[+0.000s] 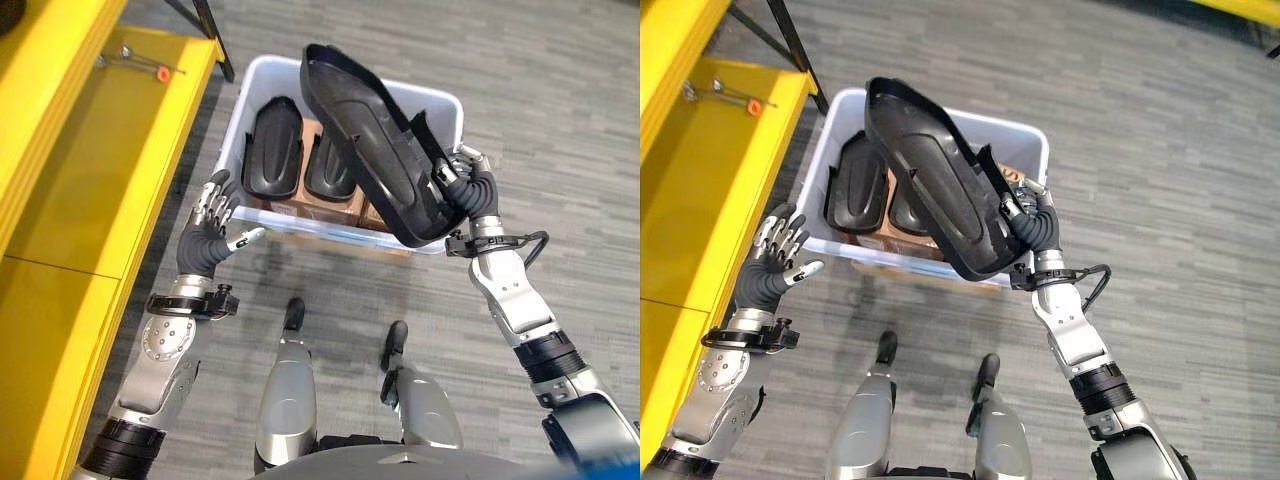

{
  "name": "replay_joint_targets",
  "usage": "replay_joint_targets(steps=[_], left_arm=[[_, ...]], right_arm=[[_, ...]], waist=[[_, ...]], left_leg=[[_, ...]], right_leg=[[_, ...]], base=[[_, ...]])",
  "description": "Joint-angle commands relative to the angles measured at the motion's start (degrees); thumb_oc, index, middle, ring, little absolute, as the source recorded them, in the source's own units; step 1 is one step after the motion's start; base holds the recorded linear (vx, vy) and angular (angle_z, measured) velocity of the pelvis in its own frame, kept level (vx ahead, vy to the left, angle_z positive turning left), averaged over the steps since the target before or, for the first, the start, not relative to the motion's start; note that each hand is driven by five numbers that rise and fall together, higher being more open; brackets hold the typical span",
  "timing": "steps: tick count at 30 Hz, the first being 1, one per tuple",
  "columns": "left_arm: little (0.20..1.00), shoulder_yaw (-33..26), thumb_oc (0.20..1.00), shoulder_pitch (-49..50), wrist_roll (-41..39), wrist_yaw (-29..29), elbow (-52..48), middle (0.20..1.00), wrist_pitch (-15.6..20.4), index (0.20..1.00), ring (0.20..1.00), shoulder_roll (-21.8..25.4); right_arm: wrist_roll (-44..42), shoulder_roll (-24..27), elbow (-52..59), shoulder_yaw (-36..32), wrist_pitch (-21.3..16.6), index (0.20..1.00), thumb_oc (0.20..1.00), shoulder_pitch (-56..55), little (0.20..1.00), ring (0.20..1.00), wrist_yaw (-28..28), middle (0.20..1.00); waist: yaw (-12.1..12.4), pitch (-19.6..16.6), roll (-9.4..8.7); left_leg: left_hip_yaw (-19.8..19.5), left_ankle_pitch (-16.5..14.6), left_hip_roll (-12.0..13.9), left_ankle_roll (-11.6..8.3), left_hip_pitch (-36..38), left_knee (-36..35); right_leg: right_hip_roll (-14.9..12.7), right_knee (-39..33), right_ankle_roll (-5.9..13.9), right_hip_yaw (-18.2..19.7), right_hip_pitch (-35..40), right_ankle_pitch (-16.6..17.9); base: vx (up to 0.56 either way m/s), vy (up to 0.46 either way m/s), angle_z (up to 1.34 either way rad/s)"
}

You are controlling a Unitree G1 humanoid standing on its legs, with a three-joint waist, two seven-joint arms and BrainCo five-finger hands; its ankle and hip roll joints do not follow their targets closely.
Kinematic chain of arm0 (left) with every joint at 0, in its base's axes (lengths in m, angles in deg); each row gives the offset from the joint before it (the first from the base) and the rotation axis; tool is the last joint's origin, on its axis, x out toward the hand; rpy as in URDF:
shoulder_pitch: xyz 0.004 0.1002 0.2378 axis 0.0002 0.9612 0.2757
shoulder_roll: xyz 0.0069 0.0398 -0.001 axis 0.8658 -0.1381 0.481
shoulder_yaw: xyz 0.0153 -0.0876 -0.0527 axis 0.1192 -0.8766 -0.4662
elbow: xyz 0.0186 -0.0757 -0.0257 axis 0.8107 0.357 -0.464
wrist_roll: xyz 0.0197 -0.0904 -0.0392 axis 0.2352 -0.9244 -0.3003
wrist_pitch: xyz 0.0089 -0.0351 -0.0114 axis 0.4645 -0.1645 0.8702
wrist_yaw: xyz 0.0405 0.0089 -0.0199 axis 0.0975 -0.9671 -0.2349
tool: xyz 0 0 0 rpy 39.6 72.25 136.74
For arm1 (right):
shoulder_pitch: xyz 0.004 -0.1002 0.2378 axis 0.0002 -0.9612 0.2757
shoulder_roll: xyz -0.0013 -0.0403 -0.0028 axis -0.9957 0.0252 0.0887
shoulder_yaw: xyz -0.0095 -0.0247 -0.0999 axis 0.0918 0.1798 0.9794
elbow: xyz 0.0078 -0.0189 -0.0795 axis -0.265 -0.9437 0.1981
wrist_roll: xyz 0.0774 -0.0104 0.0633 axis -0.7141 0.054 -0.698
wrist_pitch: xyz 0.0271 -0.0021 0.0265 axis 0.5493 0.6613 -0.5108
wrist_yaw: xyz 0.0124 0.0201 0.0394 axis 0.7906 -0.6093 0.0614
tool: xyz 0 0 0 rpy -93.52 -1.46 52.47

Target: Move parts from the plastic box to the shelf.

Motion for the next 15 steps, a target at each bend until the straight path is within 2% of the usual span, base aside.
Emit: replay_joint_targets(steps=[1, 6, 8, 9, 10, 11, 12, 13, 14, 15], left_arm=[[1.000, -0.5, 1.000, 4.7, 1.5, 0.9, -2.0, 1.000, 1.5, 1.000, 1.000, -0.4], [1.000, -2.6, 1.000, 8.3, 1.2, 1.9, -1.5, 1.000, 0.8, 1.000, 1.000, -3.1], [1.000, -2.7, 1.000, 8.4, 1.2, 1.9, -1.6, 1.000, 0.7, 1.000, 1.000, -3.2], [1.000, -2.9, 1.000, 9.6, 0.7, 2.3, -1.6, 1.000, 0.5, 1.000, 1.000, -4.3], [1.000, -2.7, 1.000, 10.5, 0.2, 2.6, -1.5, 1.000, 0.3, 1.000, 1.000, -5.2], [1.000, -2.7, 1.000, 10.5, 0.2, 2.7, -1.6, 1.000, 0.2, 1.000, 1.000, -5.2], [1.000, -2.5, 1.000, 10.8, -0.2, 2.7, -1.4, 1.000, 0.1, 1.000, 1.000, -5.5], [1.000, -2.3, 1.000, 11.2, -0.8, 2.9, -1.3, 1.000, -0.2, 1.000, 1.000, -6.1], [1.000, -1.2, 1.000, 10.2, -1.0, 3.0, 0.0, 1.000, -0.6, 1.000, 1.000, -6.5], [1.000, -1.1, 1.000, 10.1, -1.0, 3.0, 0.0, 1.000, -0.6, 1.000, 1.000, -6.5]], right_arm=[[-6.0, -2.2, 5.6, -0.3, -5.9, 0.200, 0.200, -1.5, 0.200, 0.200, -2.5, 0.200], [-8.0, -2.2, 5.6, 1.5, -4.8, 0.200, 0.200, -1.9, 0.200, 0.200, -5.4, 0.200], [-8.0, -2.2, 5.5, 1.6, -4.8, 0.200, 0.200, -1.9, 0.200, 0.200, -5.4, 0.200], [-8.9, -2.1, 4.8, 1.9, -4.8, 0.200, 0.200, -1.4, 0.200, 0.200, -5.6, 0.200], [-9.0, -1.8, 4.6, 1.9, -5.1, 0.200, 0.200, -0.6, 0.200, 0.200, -5.3, 0.200], [-9.0, -1.8, 4.5, 2.0, -5.2, 0.200, 0.200, -0.5, 0.200, 0.200, -5.4, 0.200], [-9.6, -1.6, 4.4, 1.8, -5.3, 0.200, 0.200, -0.5, 0.200, 0.200, -5.0, 0.200], [-9.6, -1.3, 4.7, 1.4, -5.4, 0.200, 0.200, -0.7, 0.200, 0.200, -4.9, 0.200], [-9.5, 0.1, 5.8, -0.6, -5.9, 0.200, 0.200, -2.7, 0.200, 0.200, -4.0, 0.200], [-9.5, 0.1, 5.9, -0.7, -5.9, 0.200, 0.200, -2.7, 0.200, 0.200, -4.1, 0.200]], waist=[[-0.5, -8.3, 0.83], [0.8, -11.1, 1.57], [0.7, -11.0, 1.64], [1.6, -11.5, 2.01], [2.9, -11.8, 2.45], [2.6, -11.8, 2.57], [3.4, -11.9, 2.67], [3.7, -12.0, 2.99], [3.8, -11.8, 3.14], [3.6, -11.9, 3.20]], left_leg=[[2.0, 0.6, 3.6, 0.28, 4.9, -4.9], [1.4, 1.7, 6.4, -0.70, 8.7, -6.4], [1.3, 1.7, 6.5, -0.74, 8.8, -6.5], [0.6, 3.0, 7.4, -1.42, 8.9, -7.2], [-0.8, 5.5, 8.3, -2.45, 8.5, -8.4], [-1.1, 5.7, 8.5, -2.55, 8.4, -8.6], [-1.7, 6.9, 8.7, -2.95, 8.1, -9.6], [-2.7, 8.1, 8.8, -3.34, 7.7, -10.6], [-2.1, 10.2, 8.7, -3.68, 5.1, -9.9], [-2.5, 10.4, 8.6, -3.61, 4.6, -9.8]], right_leg=[[-1.8, 6.4, 2.50, 1.1, -1.0, -7.4], [0.6, 8.7, 1.20, -0.3, 2.2, -11.2], [0.6, 8.7, 1.16, -0.4, 2.3, -11.3], [1.5, 8.6, 0.46, -1.3, 3.4, -12.1], [2.5, 8.2, -0.32, -2.9, 4.1, -12.9], [2.6, 8.2, -0.40, -3.2, 4.2, -12.9], [3.0, 8.1, -0.70, -4.1, 4.3, -13.2], [3.1, 8.1, -0.92, -5.5, 4.6, -13.6], [2.6, 7.6, -1.54, -8.7, 5.5, -13.8], [2.5, 7.4, -1.51, -9.0, 5.4, -13.5]], base=[[0.07, -0.067, -0.01], [0.04, -0.102, 0.03], [-0.01, -0.080, 0.06], [-0.05, -0.159, 0.04], [-0.05, -0.164, 0.12], [-0.05, -0.114, 0.29], [-0.04, -0.061, 0.48], [-0.09, -0.094, 0.64], [-0.08, -0.056, 0.68], [-0.11, 0.010, 1.44]])
